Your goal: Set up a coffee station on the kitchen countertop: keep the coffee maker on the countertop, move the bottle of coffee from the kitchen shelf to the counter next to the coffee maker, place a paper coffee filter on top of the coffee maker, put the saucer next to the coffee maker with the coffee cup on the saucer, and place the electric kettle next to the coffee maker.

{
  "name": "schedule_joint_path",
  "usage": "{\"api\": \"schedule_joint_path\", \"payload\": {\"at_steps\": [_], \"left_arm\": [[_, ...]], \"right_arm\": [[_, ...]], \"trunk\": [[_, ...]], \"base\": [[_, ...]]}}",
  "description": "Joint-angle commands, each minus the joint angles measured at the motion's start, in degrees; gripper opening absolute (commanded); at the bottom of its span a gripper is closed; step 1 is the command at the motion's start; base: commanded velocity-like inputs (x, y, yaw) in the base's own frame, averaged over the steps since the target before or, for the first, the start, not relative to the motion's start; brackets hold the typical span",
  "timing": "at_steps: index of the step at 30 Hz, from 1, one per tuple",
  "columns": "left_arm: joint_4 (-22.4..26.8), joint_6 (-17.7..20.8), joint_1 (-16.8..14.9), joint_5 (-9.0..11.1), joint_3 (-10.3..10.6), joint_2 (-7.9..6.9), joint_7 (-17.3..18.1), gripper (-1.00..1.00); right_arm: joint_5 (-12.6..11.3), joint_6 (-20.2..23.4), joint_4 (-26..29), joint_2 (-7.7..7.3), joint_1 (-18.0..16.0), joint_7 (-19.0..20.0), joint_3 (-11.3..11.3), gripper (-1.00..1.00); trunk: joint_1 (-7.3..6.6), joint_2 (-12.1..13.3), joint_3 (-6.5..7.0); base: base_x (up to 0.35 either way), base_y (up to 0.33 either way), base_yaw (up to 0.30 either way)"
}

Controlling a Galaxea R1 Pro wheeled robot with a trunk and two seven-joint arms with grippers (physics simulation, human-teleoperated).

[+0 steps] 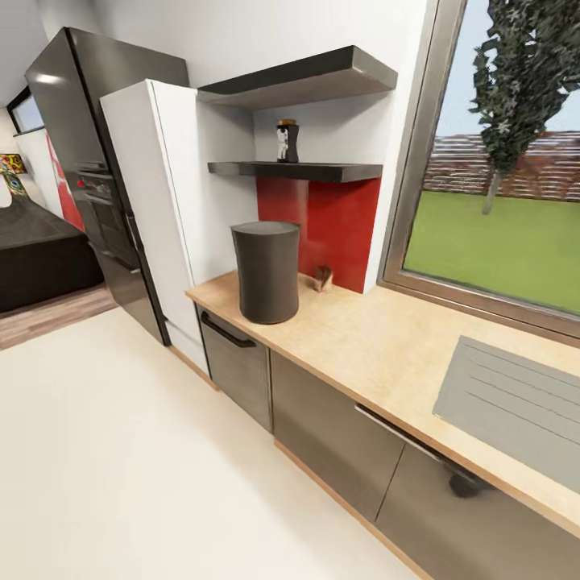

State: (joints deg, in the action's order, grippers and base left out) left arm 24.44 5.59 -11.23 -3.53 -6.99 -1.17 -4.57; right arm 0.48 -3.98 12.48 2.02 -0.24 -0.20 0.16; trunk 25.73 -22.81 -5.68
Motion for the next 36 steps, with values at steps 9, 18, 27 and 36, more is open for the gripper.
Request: {"api": "schedule_joint_path", "payload": {"at_steps": [9,18,27,36], "left_arm": [[0.1,0.0,0.0,-0.5,-0.2,0.03,0.3,-1.0],[0.1,-0.1,0.0,-0.5,-0.2,0.03,0.3,-1.0],[0.1,-0.1,0.0,-0.5,-0.2,0.03,0.3,-1.0],[0.1,-0.1,0.0,-0.5,-0.2,0.07,0.3,-1.0]], "right_arm": [[0.1,-0.2,0.0,0.0,0.0,0.2,0.1,1.0],[0.1,-0.2,0.0,0.0,0.0,0.2,0.0,1.0],[0.0,-0.2,0.1,0.0,0.0,0.0,-0.1,1.0],[0.0,-0.2,0.1,0.0,0.0,0.1,-0.1,1.0]], "trunk": [[0.06,-0.1,-0.11],[0.06,-0.1,-0.11],[0.06,-0.1,-0.11],[0.06,-0.1,-0.11]], "base": [[0.259,0.245,0.0],[0.259,0.245,0.0],[0.239,0.258,0.0],[0.176,0.295,0.0]]}}
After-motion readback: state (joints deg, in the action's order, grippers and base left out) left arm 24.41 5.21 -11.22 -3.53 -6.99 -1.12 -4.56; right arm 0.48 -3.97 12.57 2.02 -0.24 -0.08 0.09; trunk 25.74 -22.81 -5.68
